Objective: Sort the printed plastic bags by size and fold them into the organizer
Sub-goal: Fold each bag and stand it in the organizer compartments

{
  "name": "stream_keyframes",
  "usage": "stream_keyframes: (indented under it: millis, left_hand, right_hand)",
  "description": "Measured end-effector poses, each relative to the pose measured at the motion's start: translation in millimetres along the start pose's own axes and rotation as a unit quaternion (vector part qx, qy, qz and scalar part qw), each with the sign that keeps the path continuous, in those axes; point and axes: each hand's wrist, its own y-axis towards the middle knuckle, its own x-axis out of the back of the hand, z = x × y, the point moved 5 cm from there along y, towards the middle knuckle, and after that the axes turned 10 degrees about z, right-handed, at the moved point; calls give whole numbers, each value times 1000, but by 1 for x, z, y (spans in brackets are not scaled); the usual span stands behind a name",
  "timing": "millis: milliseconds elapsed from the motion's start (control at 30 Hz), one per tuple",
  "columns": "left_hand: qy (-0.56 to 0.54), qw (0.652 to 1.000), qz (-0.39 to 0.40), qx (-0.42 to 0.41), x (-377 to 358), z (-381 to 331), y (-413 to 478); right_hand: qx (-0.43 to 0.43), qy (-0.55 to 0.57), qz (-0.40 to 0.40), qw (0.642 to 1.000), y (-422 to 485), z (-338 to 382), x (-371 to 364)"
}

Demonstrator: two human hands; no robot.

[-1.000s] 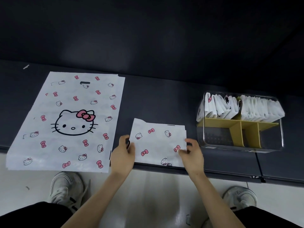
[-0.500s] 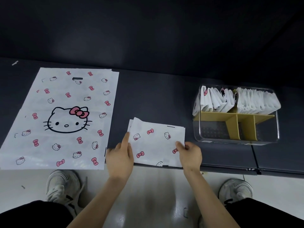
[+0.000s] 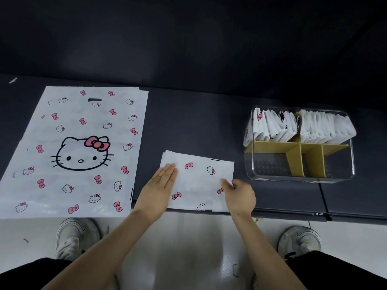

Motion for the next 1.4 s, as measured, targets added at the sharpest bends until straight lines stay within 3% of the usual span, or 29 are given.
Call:
stream_keyframes:
  millis: [167, 533, 633, 700, 767, 867, 1000, 1167, 1300, 1400]
  left_hand:
    - [-109, 992, 51, 32, -2, 3, -5]
    - [-49, 992, 80, 83, -9, 0, -10]
    - [-48, 992, 84, 83, -11, 0, -10]
    - [-52, 992, 84, 83, -11, 0, -10]
    - [-63, 991, 80, 87, -9, -2, -9]
    - [-71, 990, 75, 95, -9, -4, -11]
    - [-58, 990, 66, 109, -8, -3, -12]
    - [-61, 990, 65, 111, -8, -4, -13]
    - [-51, 992, 63, 93, -7, -2, -10]
    - [-21, 995, 84, 51, -7, 3, -8]
  right_hand:
    - [-6, -15, -4, 1000, 0, 2, 1]
    - [1, -71, -13, 997, 0, 6, 1]
    - [123, -213, -159, 956, -19, 22, 6]
    - [224, -271, -192, 916, -33, 36, -9]
    - [305, -291, -107, 900, -36, 43, -40]
    - [331, -343, 16, 879, -31, 33, -76]
    - [339, -381, 21, 860, -23, 8, -65]
    - [299, -384, -2, 874, -23, -16, -35]
    - [307, -317, -44, 896, -9, 28, -10]
    - [319, -325, 26, 890, 12, 72, -15]
